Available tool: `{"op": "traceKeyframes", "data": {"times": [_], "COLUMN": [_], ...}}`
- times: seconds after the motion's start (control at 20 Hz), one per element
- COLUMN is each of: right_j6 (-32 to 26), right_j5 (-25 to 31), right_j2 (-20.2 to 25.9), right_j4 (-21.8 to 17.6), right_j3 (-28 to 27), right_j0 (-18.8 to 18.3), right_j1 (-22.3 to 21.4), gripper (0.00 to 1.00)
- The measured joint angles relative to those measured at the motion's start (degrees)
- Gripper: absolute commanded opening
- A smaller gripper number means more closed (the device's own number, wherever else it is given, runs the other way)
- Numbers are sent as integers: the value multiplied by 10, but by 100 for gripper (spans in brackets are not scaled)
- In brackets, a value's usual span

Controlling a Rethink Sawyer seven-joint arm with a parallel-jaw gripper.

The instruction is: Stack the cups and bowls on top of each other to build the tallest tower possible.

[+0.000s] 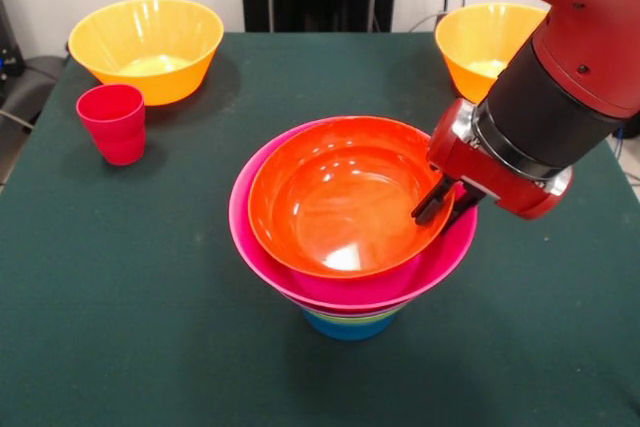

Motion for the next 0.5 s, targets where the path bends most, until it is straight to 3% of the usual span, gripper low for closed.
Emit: {"op": "traceKeyframes", "data": {"times": [0.5], "right_j6": [0], "right_j5": [0], "right_j2": [0], "right_j4": [1], "right_j3": [5], "right_j0": [1], "right_j1": [-1], "gripper": [0]}}
